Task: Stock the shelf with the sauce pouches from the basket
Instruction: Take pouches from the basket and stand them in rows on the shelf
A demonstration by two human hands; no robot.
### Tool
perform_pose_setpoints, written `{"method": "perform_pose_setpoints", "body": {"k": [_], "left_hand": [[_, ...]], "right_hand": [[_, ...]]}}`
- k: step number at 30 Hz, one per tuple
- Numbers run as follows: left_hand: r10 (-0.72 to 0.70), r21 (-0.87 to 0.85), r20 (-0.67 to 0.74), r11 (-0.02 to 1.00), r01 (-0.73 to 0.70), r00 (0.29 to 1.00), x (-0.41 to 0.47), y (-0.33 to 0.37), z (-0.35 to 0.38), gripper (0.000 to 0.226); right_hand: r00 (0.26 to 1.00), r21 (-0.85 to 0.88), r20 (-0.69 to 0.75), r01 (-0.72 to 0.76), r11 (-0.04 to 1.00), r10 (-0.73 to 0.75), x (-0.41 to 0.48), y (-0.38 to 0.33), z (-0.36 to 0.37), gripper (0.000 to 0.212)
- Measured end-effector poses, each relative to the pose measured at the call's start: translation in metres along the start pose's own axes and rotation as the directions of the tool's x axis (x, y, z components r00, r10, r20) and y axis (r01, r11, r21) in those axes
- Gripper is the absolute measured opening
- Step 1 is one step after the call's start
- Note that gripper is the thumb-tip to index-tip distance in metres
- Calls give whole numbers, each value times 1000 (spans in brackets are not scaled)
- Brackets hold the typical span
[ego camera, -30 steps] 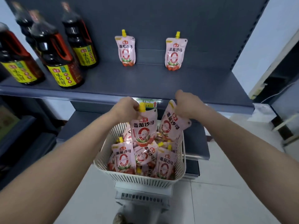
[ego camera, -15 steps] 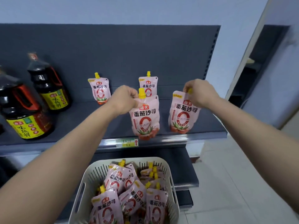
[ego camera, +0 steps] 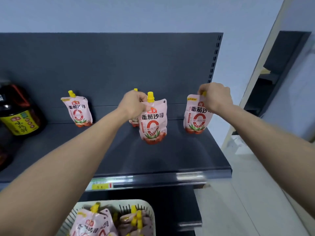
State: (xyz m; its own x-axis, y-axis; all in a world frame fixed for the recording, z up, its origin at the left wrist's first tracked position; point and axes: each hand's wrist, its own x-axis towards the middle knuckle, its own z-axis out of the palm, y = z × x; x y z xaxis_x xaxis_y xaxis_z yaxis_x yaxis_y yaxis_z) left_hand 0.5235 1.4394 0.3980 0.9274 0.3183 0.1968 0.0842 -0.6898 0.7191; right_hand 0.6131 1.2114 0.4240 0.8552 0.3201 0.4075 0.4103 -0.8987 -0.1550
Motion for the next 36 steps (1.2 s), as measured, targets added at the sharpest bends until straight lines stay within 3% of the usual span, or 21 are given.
{"method": "perform_pose_setpoints", "body": {"k": [4, 14, 18, 25, 30, 36], "left_hand": [[-13, 62, -6, 998, 14, 1000, 39, 8, 27, 8], [-51, 28, -14, 998, 51, 999, 106, -6, 70, 20], [-49, 16, -12, 999, 49, 999, 138, -12, 88, 7], [-51, -11, 37, 999, 51, 998, 167, -20, 108, 17], [-79, -37, -11, 996, 79, 997, 165, -30, 105, 32], [-123, -78, -29, 990, 121, 992, 160, -36, 111, 35]], "right_hand": [[997, 13, 46, 58, 998, -58, 34, 25, 22, 23], [979, 11, 136, 152, 988, -152, 92, 45, 68, 28], [975, 23, 160, 151, 988, -153, 117, 51, 88, 29], [974, 13, 183, 129, 992, -129, 133, 59, 105, 34], [970, 33, 201, 134, 990, -138, 133, 54, 109, 34], [972, 45, 185, 135, 990, -141, 129, 54, 117, 37]]}}
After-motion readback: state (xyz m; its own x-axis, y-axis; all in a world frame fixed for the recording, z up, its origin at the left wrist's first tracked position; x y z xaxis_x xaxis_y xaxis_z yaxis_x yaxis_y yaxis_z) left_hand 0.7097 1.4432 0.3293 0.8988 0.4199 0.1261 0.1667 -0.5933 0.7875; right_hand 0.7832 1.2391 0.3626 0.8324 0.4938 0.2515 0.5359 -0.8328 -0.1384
